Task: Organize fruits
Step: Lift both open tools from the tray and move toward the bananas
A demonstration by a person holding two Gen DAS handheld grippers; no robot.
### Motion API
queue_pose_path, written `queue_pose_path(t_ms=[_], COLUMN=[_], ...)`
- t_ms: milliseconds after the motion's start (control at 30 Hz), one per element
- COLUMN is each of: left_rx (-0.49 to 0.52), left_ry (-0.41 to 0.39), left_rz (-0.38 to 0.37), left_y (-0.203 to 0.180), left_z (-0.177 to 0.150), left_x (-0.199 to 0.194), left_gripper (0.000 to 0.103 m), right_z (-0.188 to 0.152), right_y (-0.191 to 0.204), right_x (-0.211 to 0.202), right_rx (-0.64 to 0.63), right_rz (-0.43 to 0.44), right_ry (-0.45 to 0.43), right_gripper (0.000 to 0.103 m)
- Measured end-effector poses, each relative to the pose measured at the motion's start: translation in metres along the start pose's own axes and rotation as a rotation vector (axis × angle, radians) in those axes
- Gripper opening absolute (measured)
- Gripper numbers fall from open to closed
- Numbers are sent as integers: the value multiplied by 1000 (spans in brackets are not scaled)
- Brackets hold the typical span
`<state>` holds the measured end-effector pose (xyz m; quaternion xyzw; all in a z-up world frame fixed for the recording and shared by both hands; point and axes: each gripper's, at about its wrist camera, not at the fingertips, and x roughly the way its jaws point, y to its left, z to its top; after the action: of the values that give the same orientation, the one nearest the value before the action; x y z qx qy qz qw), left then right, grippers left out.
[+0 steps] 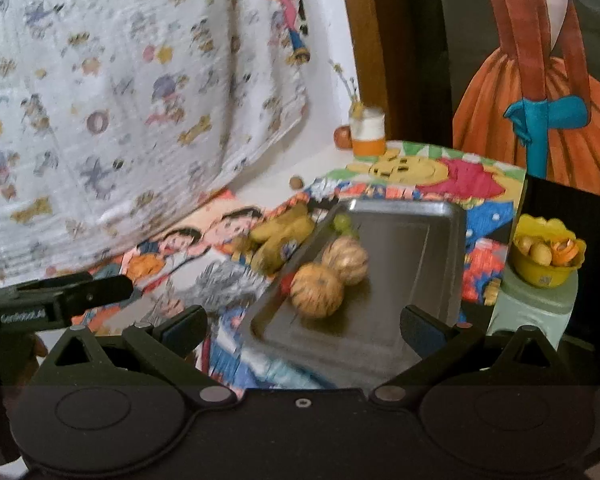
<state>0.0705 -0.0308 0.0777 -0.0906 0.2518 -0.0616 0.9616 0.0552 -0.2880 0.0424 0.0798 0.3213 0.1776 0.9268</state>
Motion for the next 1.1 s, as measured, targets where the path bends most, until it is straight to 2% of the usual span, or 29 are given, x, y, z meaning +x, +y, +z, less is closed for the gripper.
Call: queue_pose_path(t_ms=[200,367,700,900,1100], left_rx=[-1,8,-28,-30,-24], left_ry=[41,83,150,170,173], left_rz=[33,70,130,148,140], left_y=[15,25,56,69,76], left_z=[-16,-28,-37,-35,-20], left_x=[-8,-10,3,14,29], left_gripper=[103,103,103,103,103], right_z=[-19,-32,-38,-28,12], right_y=[15,26,41,52,62], right_x=[0,12,43,56,58], right_rx=[17,23,1,-23,-57], right_rz=[5,22,63,95,107], right_ry=[65,156,259,302,295], right_gripper=[102,102,102,102,102])
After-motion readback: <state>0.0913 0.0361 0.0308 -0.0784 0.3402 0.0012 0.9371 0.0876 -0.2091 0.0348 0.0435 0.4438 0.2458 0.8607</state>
